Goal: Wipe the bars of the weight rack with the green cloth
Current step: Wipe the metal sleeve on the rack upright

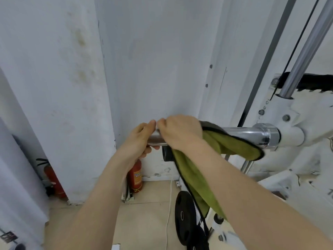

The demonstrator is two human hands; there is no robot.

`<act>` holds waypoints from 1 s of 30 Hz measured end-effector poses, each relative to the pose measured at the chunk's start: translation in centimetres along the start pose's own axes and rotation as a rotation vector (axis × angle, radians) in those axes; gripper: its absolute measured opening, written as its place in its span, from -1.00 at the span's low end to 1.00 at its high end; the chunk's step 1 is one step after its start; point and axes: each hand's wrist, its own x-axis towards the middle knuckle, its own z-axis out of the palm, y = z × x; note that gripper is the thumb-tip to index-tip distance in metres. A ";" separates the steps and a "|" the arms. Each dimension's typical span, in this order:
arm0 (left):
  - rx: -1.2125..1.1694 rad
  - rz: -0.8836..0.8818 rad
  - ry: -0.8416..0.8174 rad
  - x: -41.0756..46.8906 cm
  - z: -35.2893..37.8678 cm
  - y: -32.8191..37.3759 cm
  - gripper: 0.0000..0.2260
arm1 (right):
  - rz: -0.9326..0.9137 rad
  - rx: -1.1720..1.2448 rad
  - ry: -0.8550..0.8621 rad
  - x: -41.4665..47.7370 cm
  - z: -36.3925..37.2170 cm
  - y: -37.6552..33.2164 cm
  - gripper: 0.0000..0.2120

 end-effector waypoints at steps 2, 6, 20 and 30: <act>-0.122 0.120 -0.023 0.1 -0.6 -0.9 -0.76 | -0.070 0.014 0.076 -0.1 0.4 -0.3 -0.64; -0.179 0.289 -0.144 0.0 -2.4 -2.1 -0.78 | 0.112 0.048 -0.024 -2.0 0.4 6.6 -0.70; 0.021 0.302 0.043 -1.3 -0.7 -1.5 -0.80 | -0.065 0.002 0.389 -4.5 3.7 3.1 -0.66; 0.218 -0.016 0.203 0.9 1.0 1.2 -0.62 | 0.214 0.007 0.132 -1.7 1.4 3.4 -0.58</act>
